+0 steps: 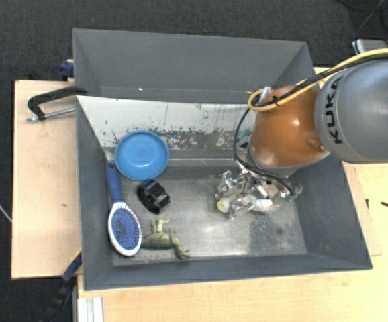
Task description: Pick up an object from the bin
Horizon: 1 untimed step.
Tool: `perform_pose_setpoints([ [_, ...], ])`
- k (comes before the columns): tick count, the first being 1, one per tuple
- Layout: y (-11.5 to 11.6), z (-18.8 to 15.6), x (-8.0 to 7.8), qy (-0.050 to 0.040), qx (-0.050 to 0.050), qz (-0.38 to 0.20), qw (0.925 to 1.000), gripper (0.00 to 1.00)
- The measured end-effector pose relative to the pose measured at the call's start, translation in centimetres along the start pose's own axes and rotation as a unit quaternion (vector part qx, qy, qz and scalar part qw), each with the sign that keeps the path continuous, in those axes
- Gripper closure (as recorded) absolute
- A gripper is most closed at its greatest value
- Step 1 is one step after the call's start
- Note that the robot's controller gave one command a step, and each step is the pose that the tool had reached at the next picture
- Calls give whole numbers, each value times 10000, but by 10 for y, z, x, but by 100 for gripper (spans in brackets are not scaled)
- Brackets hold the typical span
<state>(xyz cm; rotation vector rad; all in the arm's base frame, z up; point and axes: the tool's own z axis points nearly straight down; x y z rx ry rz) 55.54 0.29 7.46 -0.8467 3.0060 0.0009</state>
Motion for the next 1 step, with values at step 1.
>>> perform_pose_setpoints([
  [1,-14,-160,-17,18,15,-134,9999,100],
])
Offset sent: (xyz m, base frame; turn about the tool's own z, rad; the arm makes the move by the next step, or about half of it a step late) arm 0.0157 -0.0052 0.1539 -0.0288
